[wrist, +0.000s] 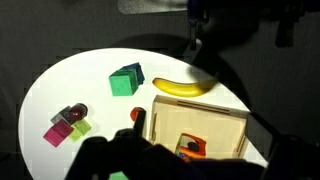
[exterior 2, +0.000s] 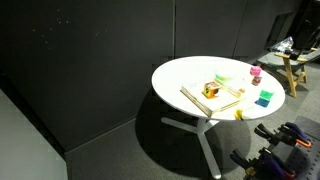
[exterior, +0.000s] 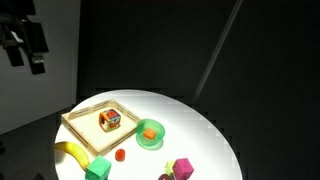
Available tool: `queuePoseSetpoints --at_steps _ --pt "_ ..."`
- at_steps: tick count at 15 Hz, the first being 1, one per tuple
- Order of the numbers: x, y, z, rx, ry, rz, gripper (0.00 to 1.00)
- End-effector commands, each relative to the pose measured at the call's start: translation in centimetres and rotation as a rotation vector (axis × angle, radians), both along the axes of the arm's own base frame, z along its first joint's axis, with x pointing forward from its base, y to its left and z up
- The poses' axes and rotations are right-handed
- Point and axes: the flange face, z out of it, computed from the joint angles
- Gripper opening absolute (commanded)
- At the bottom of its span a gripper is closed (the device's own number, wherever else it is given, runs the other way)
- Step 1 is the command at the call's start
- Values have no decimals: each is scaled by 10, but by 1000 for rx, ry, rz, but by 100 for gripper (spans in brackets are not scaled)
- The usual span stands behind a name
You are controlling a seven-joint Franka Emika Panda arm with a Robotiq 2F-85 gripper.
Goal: Remove the plush toy from the box and put it on the table
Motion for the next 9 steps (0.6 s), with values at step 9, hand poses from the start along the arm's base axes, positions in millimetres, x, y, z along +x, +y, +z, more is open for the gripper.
queuePoseSetpoints --at_steps 9 --pt "16 -6 10 40 -21 -6 100"
